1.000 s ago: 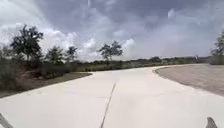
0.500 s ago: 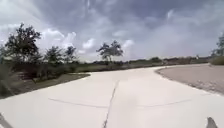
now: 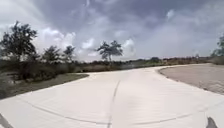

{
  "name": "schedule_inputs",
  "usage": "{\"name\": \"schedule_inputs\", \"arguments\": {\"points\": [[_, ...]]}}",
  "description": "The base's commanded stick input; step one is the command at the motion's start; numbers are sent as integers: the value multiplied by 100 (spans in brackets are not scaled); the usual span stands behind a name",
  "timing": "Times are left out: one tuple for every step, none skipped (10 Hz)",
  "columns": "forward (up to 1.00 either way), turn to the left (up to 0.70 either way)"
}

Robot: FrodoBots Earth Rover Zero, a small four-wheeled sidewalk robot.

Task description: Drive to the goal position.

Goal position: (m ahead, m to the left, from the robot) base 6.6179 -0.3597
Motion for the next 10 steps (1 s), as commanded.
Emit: {"name": "schedule_inputs", "arguments": {"points": [[70,0],[70,0],[70,0],[70,0],[70,0],[70,0],[70,0],[70,0],[70,-35],[70,-35]]}}
